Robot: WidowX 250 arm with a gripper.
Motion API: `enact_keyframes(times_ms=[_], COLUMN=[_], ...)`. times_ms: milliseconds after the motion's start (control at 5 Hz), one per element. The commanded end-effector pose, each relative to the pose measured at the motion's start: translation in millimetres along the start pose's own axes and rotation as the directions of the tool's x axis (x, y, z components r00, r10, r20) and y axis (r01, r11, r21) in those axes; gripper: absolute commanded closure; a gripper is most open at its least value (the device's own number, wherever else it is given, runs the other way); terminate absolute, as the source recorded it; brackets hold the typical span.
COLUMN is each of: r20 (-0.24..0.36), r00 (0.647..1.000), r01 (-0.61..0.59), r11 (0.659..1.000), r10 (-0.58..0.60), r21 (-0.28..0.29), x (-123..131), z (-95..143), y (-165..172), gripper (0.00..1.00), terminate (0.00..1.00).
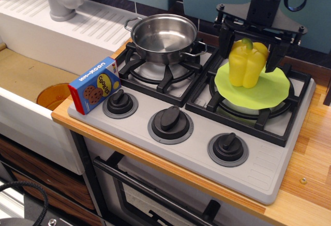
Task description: Put yellowpepper on plate and cookiebox in pot or pan on stove
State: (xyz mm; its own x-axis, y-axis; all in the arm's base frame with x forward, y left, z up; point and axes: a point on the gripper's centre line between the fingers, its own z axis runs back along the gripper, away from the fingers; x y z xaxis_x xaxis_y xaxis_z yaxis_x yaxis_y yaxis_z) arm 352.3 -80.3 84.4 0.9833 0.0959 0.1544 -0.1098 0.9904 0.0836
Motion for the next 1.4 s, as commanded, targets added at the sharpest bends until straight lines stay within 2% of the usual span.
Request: enact_keyframes(times_ms=[0, 200, 1000, 1200], r20=[0.044, 0.008, 0.008, 0.074], r00=[0.999, 1.0, 1.0, 0.997], r01=[0.002, 0.024, 0.024, -0.013], r11=[1.0, 0.999, 0.999, 1.0], r10=[0.0, -0.024, -0.024, 0.015], r21=[-0.031, -0.029, -0.029, -0.026], x=[2.7, -0.6, -0.6, -14.3], z=[60.7, 79.9, 79.9, 70.4], y=[5.9, 13.2, 13.2, 34.2], gripper=[0.0, 0.0, 0.0, 0.0], terminate=[0.0, 0.0, 0.0, 0.0])
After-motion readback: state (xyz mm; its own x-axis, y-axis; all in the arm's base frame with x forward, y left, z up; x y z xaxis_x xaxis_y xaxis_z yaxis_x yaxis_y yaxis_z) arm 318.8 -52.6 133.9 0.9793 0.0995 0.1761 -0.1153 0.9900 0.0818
